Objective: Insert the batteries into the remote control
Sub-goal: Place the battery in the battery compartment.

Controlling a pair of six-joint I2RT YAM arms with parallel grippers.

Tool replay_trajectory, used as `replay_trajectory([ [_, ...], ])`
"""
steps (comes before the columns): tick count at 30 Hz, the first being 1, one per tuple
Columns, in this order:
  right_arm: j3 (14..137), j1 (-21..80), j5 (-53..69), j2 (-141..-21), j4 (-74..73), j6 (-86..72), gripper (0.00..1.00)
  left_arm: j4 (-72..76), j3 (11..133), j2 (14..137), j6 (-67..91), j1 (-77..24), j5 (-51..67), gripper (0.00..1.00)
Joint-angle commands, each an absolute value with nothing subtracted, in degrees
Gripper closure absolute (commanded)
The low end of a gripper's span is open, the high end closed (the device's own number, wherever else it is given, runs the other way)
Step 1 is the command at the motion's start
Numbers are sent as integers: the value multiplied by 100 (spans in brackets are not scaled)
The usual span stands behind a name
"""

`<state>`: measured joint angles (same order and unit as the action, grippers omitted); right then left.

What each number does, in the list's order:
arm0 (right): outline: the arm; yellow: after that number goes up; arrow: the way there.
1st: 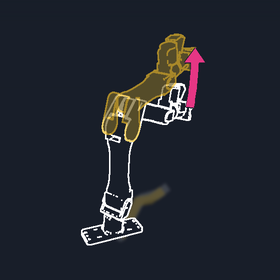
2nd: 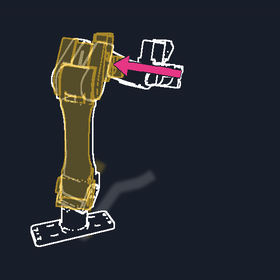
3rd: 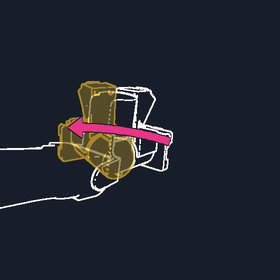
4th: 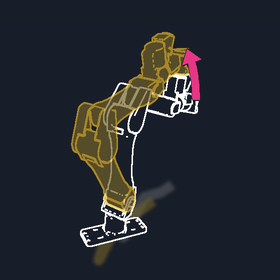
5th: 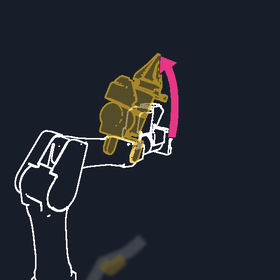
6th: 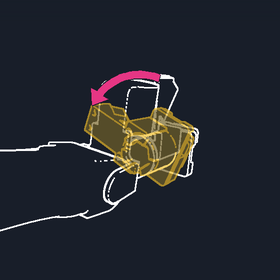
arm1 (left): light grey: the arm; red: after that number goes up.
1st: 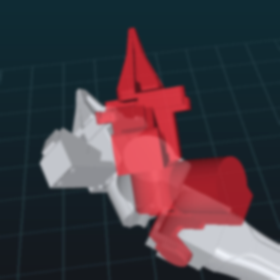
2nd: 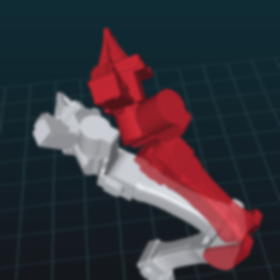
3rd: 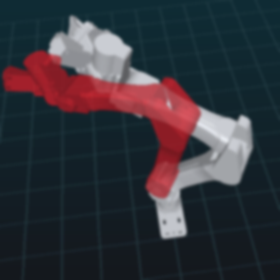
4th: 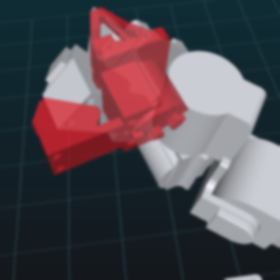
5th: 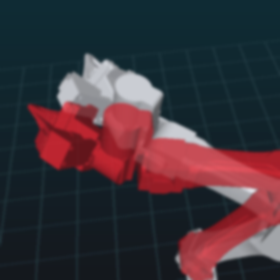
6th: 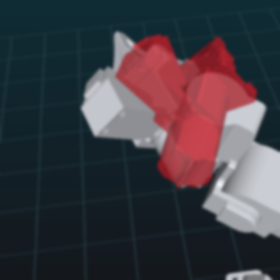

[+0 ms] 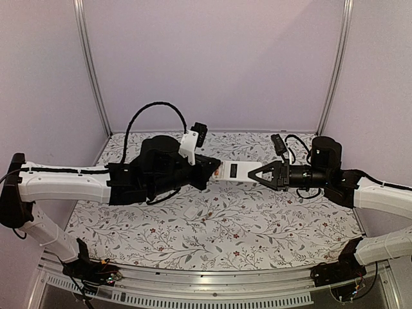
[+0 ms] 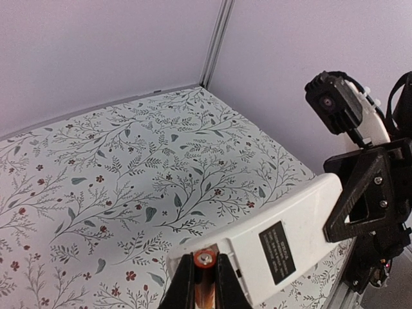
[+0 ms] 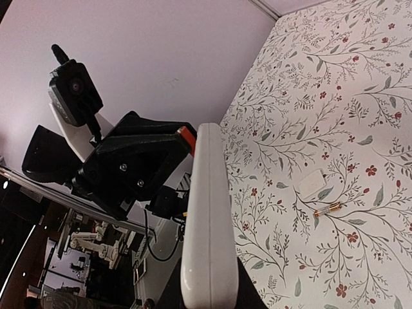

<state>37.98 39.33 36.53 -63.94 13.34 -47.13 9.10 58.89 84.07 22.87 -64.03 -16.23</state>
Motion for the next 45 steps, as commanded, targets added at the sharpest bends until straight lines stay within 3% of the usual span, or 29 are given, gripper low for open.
replay_trajectory([
  [1, 3964, 3966, 3599, -6392, 1478, -4611, 100, 587, 6000, 8449, 2407, -6486, -1778, 100],
  [5, 3956, 3964, 3603, -6389, 1477, -4549, 100, 378, 6060, 8453, 2462, -6489, -1856, 100],
  [11, 3955, 3969, 3672, -6389, 1468, -4518, 100, 279, 6111, 8464, 2439, -6478, -1985, 87],
  [27, 3930, 3962, 3689, -6412, 1436, -4519, 100, 161, 6231, 8468, 2239, -6478, -1960, 69],
  [32, 3830, 3948, 3581, -6412, 1406, -4492, 100, 298, 6199, 8274, 2265, -6451, -1810, 51],
  [38, 3814, 3947, 3564, -6442, 1400, -4466, 100, 557, 6071, 7990, 2177, -6414, -1405, 39],
  [45, 3840, 3872, 3713, -6388, 1317, -4681, 100, 209, 5598, 7000, -91, -6311, -855, 1],
])
